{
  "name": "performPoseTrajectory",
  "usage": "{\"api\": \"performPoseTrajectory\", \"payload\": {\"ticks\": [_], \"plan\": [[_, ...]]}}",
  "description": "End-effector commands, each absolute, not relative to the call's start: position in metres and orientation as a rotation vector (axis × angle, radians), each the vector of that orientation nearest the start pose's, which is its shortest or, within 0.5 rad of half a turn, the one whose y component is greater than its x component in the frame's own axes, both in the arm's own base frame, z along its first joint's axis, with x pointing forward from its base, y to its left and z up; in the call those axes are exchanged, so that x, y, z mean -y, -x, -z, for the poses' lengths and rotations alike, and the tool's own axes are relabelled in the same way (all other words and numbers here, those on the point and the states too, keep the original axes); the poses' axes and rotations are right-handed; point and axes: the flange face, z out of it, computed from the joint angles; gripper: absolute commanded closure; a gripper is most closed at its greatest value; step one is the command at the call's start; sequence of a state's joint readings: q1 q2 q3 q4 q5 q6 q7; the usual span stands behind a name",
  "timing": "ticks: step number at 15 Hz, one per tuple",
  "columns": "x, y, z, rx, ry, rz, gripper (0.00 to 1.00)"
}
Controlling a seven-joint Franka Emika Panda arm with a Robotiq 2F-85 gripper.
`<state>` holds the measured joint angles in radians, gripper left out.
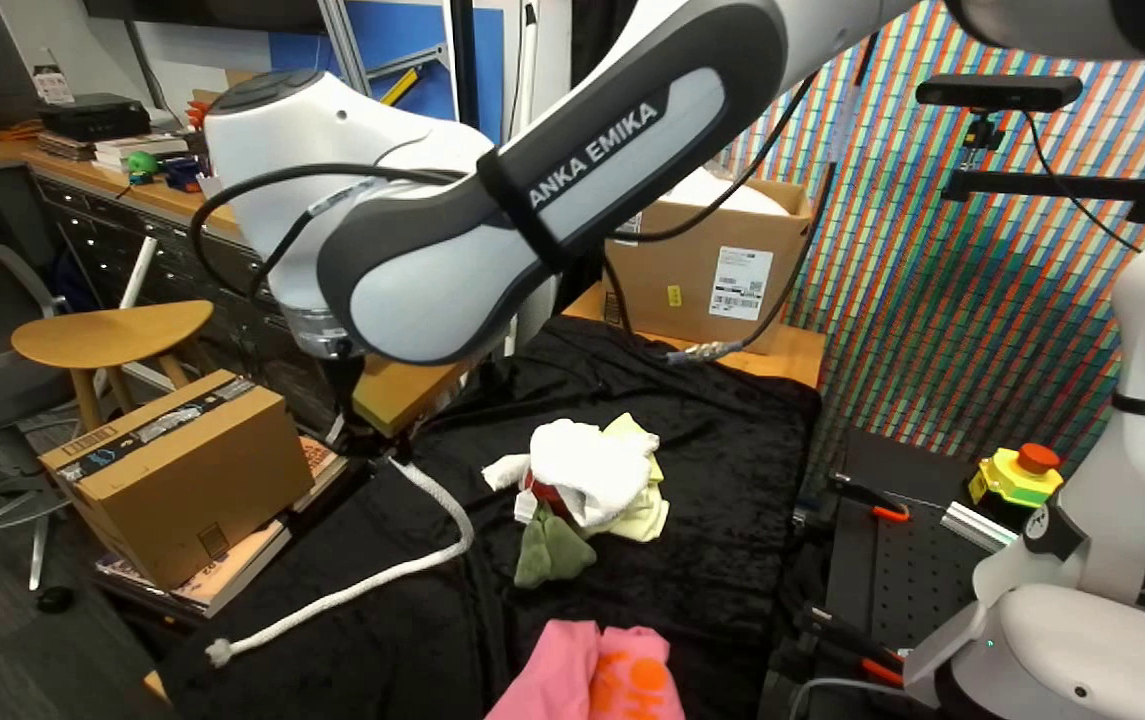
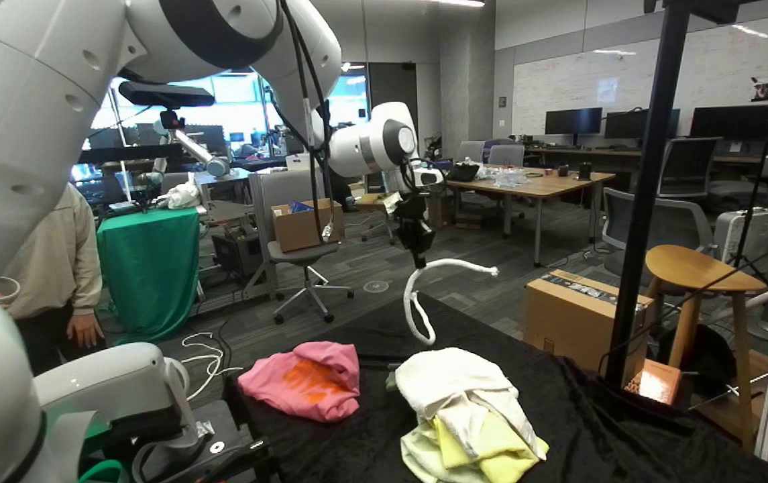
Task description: Pile all the objects on the table
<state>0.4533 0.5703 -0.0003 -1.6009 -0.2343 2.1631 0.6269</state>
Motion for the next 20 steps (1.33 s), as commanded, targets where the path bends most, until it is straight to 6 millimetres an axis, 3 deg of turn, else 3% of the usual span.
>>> {"api": "performPoseTrajectory", "payload": {"ticks": [1, 12, 20], "plan": [[-0.246, -0.591, -0.337, -0.263, 3.307, 0.262, 0.99], [-0.120, -0.506, -0.418, -0.769, 3.290, 0.483, 0.99], [-0.082, -0.468, -0.442, -0.906, 3.276, 0.548, 0.99]]}}
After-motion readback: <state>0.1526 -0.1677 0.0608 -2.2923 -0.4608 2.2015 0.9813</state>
